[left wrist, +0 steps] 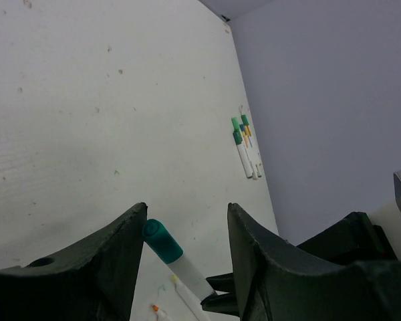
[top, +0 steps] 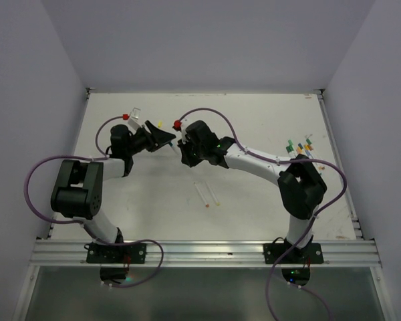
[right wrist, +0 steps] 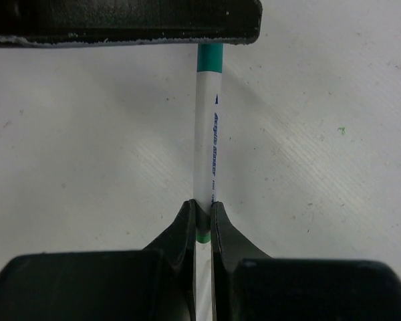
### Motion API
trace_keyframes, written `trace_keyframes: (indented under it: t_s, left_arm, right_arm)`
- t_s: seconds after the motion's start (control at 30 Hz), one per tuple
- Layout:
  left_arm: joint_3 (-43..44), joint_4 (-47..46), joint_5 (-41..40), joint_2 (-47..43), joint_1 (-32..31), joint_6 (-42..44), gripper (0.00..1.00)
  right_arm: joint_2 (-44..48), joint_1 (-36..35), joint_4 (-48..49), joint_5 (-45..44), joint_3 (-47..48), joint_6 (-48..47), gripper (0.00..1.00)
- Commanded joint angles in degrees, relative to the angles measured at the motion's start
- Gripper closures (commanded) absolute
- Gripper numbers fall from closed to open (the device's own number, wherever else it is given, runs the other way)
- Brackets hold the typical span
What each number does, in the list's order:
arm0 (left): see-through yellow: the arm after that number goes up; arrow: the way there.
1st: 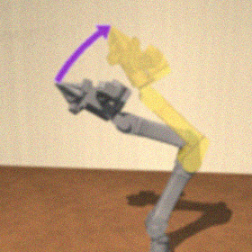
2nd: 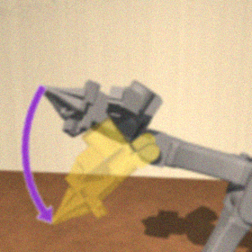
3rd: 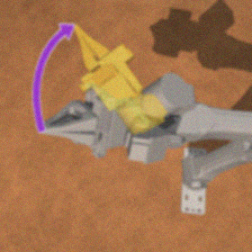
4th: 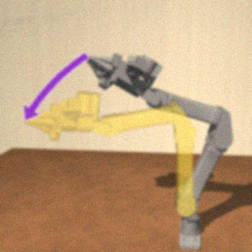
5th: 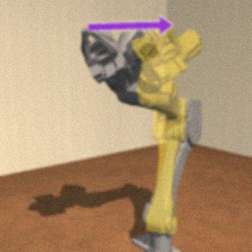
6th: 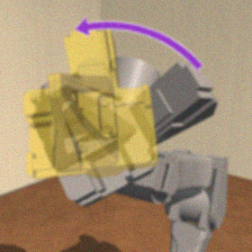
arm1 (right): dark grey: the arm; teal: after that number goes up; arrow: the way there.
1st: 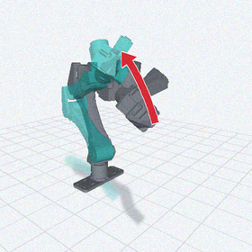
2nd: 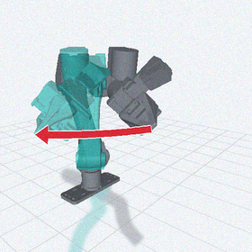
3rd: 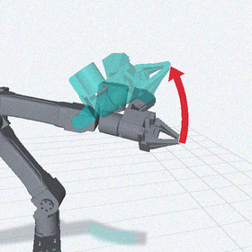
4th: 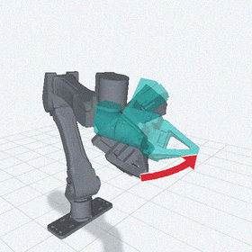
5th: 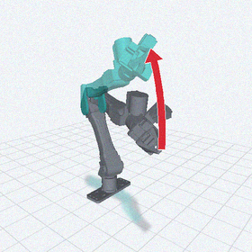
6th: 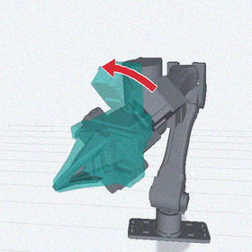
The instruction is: Open the pen caps
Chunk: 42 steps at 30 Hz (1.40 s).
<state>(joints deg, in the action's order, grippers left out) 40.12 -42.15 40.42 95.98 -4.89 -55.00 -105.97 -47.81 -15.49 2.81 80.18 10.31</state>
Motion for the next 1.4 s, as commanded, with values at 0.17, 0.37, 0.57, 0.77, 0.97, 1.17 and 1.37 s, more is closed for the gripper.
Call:
trace_keyframes:
  t_s: [0.17, 0.37, 0.57, 0.77, 0.97, 1.17, 1.37]
  left_arm:
    - [1.8, -3.3, 2.6, 0.2, -0.8, -0.6, 0.53]
    - [1.5, -3.5, 2.9, 1.0, -1.0, -0.9, 0.62]
    - [2.0, -4.0, 3.6, 1.2, -1.1, -1.9, 0.79]
    - [1.5, -8.2, 5.8, 2.0, -1.2, -4.8, 1.0]
    - [0.4, -12.6, 6.9, 2.2, -1.3, -8.0, 1.0]
    - [-0.5, -18.4, 7.8, 3.1, -1.3, -12.8, 1.0]
    - [-1.8, -19.4, 2.2, 3.3, -1.3, -14.5, 1.0]
  right_arm:
    - [2.6, 0.4, 2.8, 0.8, -0.1, 1.4, 1.0]
    - [3.2, 0.4, 4.7, 0.4, -0.9, 2.2, 1.0]
    - [3.5, 0.4, 4.5, 0.1, -0.1, 2.4, 1.0]
    - [2.4, 0.4, 1.9, -1.0, 2.5, 2.6, 0.56]
    - [1.5, 0.5, 2.9, -1.8, 2.6, 2.6, 0.01]
    - [-3.1, 1.1, -0.6, 2.0, 7.5, 2.9, 0.59]
    - [-1.4, 1.0, 2.9, 1.2, 3.5, 4.3, 1.0]
